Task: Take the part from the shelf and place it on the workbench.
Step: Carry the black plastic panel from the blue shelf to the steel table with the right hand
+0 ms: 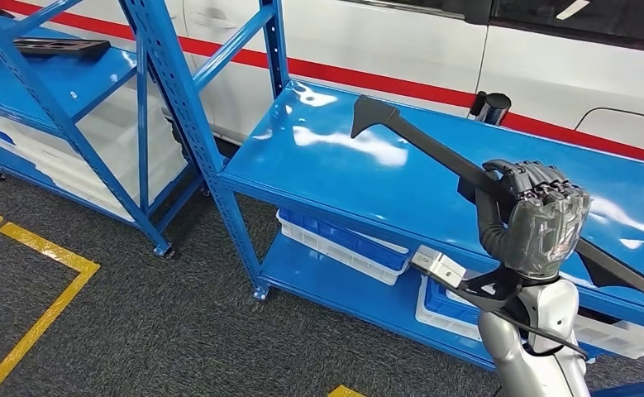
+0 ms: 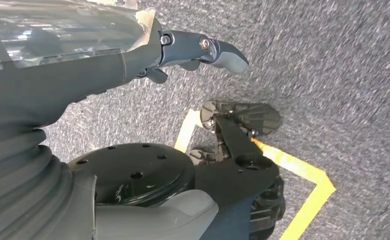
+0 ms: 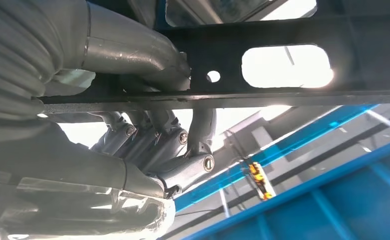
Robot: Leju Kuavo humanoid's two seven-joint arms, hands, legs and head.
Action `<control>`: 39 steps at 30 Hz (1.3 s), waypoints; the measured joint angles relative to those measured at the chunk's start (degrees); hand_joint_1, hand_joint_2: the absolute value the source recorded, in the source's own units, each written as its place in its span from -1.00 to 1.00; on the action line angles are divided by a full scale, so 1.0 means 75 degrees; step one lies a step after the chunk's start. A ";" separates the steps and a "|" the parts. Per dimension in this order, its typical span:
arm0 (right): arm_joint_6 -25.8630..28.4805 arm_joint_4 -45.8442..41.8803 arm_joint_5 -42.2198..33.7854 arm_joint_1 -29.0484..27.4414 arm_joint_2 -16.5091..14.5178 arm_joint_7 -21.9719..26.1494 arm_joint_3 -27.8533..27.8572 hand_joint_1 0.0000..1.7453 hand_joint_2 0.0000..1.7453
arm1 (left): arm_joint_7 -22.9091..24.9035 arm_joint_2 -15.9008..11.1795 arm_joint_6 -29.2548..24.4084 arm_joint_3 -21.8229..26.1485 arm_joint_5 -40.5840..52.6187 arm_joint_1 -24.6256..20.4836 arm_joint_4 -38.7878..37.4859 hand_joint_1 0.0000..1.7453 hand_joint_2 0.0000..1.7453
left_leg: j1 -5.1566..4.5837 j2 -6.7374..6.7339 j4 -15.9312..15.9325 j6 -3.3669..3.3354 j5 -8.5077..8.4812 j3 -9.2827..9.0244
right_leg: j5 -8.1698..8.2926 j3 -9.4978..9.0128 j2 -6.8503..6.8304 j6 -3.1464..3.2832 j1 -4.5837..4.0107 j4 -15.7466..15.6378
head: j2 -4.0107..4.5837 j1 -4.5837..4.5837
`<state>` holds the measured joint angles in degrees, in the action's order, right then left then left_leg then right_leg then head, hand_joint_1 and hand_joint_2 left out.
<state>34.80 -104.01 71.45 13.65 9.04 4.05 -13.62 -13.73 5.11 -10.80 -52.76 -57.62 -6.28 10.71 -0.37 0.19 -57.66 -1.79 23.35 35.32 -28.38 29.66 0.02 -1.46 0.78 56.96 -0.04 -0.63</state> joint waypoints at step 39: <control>-0.0065 0.0284 -0.0011 0.0428 -0.0008 -0.0094 -0.0203 1.00 1.00 | 0.0047 -0.0020 0.0013 -0.0001 -0.0004 0.0009 0.0000 -1.00 1.00 | 0.0138 -0.0005 -0.2009 0.0240 0.1187 0.0585 | 0.0311 0.0354 -0.0010 0.0262 0.0005 0.0036 | 0.0000 -0.0055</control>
<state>34.32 -101.87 71.37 16.86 8.98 3.34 -15.14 -13.37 4.96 -10.70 -52.77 -57.65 -6.21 10.71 0.67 0.15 -72.73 0.01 32.26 39.71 -26.04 32.32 -0.06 0.50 0.81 57.23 -0.04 -1.05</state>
